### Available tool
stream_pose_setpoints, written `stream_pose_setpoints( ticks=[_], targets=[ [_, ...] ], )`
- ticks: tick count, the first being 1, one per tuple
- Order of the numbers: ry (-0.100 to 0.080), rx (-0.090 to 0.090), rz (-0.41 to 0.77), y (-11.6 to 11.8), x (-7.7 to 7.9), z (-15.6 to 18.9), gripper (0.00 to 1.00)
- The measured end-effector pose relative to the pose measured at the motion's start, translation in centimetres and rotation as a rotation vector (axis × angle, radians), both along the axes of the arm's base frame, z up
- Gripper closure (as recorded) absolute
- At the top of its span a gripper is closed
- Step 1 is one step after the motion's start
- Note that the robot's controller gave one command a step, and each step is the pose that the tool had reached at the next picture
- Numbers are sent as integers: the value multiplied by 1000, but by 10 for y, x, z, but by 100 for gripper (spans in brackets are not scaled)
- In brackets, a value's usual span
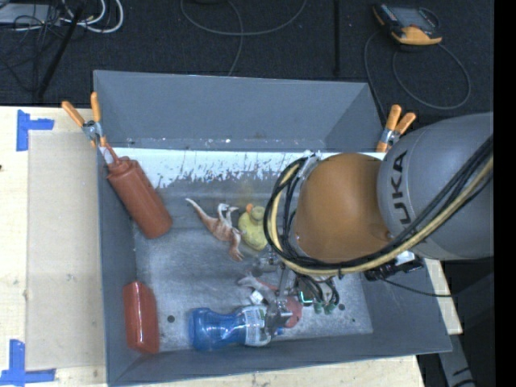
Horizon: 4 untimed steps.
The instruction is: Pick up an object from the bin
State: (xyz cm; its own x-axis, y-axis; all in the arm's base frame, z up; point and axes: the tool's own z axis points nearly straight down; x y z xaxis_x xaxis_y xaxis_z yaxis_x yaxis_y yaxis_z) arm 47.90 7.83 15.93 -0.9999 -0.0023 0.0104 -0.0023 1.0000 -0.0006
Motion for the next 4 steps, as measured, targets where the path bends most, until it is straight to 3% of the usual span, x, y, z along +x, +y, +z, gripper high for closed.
stream_pose_setpoints(
  ticks=[1,2,3,4],
  targets=[
    [-7,1,-3,0,2,3,0],
    [-5,-3,519,4,17,-74,100],
    [-5,-3,518,4,17,-74,100],
    [-4,5,514,18,34,-36,100]
  ],
)
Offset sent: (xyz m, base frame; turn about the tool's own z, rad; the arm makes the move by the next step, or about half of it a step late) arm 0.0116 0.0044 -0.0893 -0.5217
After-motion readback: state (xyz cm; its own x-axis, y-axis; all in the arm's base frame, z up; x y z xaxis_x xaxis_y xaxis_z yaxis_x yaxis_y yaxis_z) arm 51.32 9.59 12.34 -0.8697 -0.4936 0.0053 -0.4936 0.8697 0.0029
